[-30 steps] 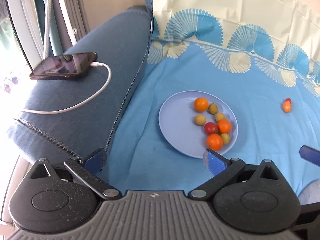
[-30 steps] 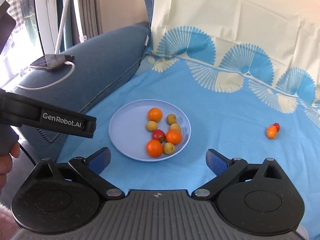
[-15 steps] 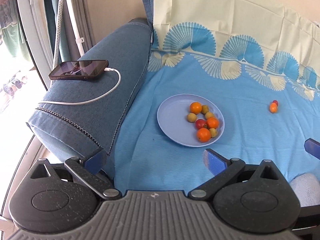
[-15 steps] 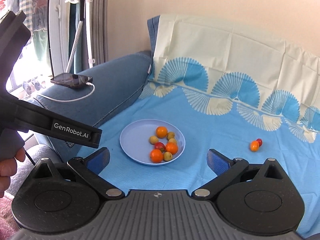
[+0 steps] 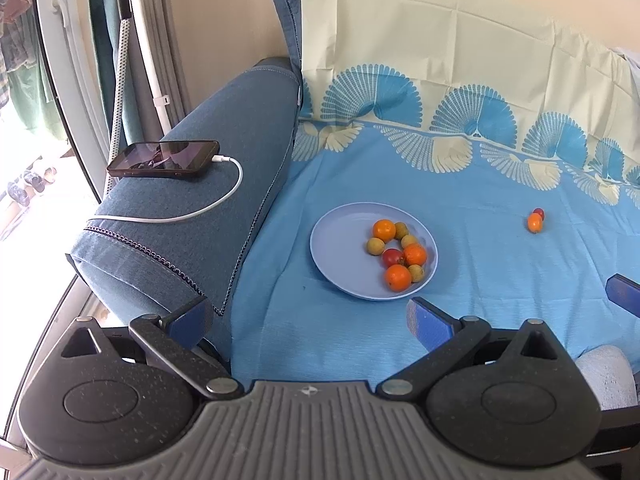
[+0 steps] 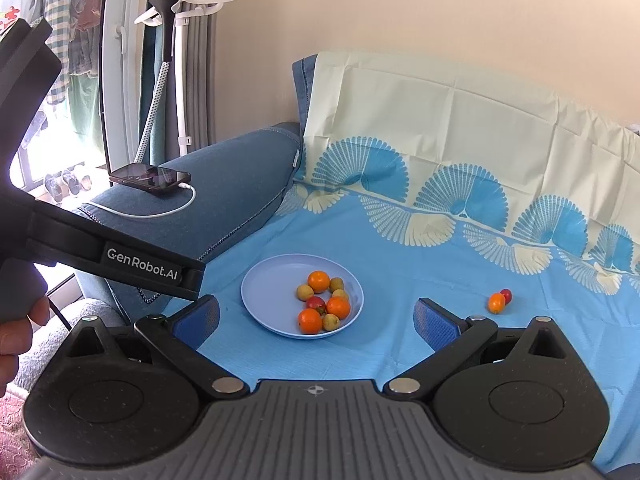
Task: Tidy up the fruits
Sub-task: 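Move both tools toward the last tangerine and red tomato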
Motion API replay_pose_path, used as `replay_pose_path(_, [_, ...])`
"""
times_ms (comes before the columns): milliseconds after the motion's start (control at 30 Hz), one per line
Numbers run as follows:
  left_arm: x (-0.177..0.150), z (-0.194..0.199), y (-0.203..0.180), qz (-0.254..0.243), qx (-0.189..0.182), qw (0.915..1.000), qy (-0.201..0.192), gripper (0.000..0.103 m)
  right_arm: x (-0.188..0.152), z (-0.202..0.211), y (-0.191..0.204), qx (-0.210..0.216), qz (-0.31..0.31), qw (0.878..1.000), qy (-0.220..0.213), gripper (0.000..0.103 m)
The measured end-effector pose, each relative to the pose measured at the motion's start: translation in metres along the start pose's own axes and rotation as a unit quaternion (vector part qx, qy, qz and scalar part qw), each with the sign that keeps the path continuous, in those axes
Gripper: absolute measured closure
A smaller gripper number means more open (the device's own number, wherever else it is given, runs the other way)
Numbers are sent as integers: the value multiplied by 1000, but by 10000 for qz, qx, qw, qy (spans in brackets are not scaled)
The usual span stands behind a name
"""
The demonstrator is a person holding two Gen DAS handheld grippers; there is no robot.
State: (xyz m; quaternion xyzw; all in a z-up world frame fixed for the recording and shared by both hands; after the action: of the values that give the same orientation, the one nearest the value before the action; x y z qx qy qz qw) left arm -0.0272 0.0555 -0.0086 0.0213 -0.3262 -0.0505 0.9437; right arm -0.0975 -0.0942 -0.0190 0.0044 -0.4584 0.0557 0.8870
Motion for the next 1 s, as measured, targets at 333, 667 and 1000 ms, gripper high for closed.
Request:
replay_pose_path(333, [-1, -8, 1, 15, -32, 9999, 94, 0, -1, -3, 1, 0, 6, 10000, 58, 1])
replay_pose_path(667, [0, -32, 0, -45, -26, 9993, 375, 0, -4, -20, -1, 46, -81, 9995, 314, 1])
replay_pose_path(1000, [3, -65, -13, -235, 30, 9970, 734, 0, -12, -49, -13, 101, -261, 9975, 648, 1])
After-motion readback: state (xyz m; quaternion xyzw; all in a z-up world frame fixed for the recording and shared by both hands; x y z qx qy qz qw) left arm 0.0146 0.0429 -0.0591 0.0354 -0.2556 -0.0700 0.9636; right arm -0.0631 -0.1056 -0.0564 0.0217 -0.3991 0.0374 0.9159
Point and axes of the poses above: each gripper's, at about its wrist camera, not at the fingertips, and z roughly against the way its jaws point, y to its left, x to its top, the point moved 7 cm from there along -z, roughly the way its jaws point, and after that the axes turned 7 degrees about y, right-handed, at the moved point
